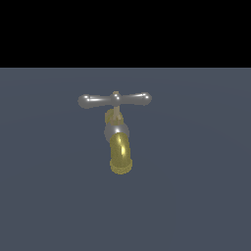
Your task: Turn on the faucet by rotating a designated handle.
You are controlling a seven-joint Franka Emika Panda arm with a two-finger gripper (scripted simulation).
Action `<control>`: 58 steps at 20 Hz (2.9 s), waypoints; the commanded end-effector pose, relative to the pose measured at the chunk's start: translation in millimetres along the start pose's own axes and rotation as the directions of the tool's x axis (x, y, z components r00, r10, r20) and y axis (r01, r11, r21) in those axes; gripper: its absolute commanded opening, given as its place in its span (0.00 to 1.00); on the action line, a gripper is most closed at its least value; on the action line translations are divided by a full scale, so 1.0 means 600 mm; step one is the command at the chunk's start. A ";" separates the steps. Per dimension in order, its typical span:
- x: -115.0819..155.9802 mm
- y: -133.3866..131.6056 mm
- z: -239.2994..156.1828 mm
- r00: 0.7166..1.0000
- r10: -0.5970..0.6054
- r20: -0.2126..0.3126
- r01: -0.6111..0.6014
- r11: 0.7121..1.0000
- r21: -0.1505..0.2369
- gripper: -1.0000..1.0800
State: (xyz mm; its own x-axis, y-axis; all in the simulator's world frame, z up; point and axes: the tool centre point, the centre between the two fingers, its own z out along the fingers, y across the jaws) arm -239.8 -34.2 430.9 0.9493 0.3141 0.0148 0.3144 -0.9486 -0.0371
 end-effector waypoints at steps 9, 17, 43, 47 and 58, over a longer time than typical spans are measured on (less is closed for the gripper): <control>0.022 0.055 0.070 0.968 -0.251 0.008 0.251 0.968 -0.004 0.00; 0.048 0.093 0.123 0.902 -0.432 0.015 0.432 0.902 -0.005 0.00; 0.170 0.171 0.288 0.500 -0.865 0.038 0.866 0.500 -0.002 0.00; 0.191 0.175 0.311 0.426 -0.904 0.040 0.905 0.426 0.000 0.00; 0.239 0.176 0.365 0.243 -0.969 0.041 0.970 0.243 0.006 0.00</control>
State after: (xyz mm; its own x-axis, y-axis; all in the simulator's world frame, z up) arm -73.3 -81.7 214.1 -0.0514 0.9987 -0.0014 0.9987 0.0514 -0.0010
